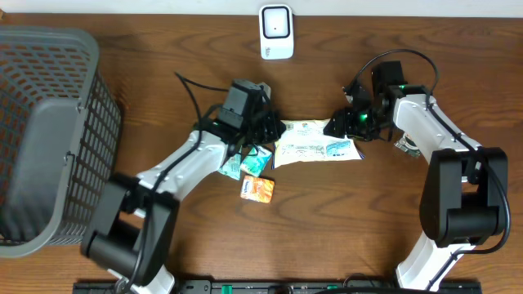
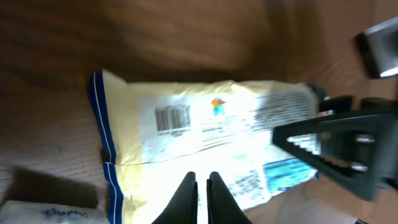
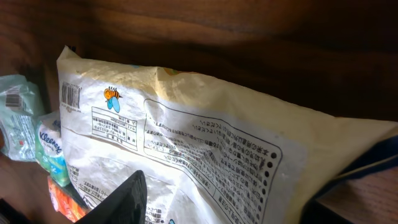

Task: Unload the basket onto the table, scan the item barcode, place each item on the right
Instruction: 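Reach the left gripper to the pack's left end and grasp it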

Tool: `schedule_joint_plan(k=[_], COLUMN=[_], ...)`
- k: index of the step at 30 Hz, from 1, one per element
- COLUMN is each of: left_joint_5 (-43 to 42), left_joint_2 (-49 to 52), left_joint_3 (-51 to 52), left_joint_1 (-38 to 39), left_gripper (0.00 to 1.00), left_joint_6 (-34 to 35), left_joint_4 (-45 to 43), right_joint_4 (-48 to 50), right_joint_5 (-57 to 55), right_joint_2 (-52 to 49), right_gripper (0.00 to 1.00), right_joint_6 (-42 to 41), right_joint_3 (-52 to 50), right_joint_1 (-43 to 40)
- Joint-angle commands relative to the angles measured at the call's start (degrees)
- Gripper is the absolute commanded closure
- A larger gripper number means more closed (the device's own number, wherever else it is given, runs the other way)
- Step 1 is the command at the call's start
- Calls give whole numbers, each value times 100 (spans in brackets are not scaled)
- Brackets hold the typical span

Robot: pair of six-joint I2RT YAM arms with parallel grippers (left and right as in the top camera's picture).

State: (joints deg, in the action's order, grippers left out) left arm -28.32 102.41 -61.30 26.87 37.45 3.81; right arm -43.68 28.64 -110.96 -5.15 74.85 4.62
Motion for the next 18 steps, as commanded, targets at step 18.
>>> schedule_joint_plan(k=[18], left_joint_5=[-402], left_joint_2=[944], left_joint_3=[81], left_joint_1=[192], left_gripper=[93], left_joint_6=[118], left_joint_4=[-352], right_joint_4=[-26], right_joint_5=[46], right_joint_2=[-59], right_gripper=[35], right_joint_6=[-105], right_joint_3=[55], right_joint_1=[-13])
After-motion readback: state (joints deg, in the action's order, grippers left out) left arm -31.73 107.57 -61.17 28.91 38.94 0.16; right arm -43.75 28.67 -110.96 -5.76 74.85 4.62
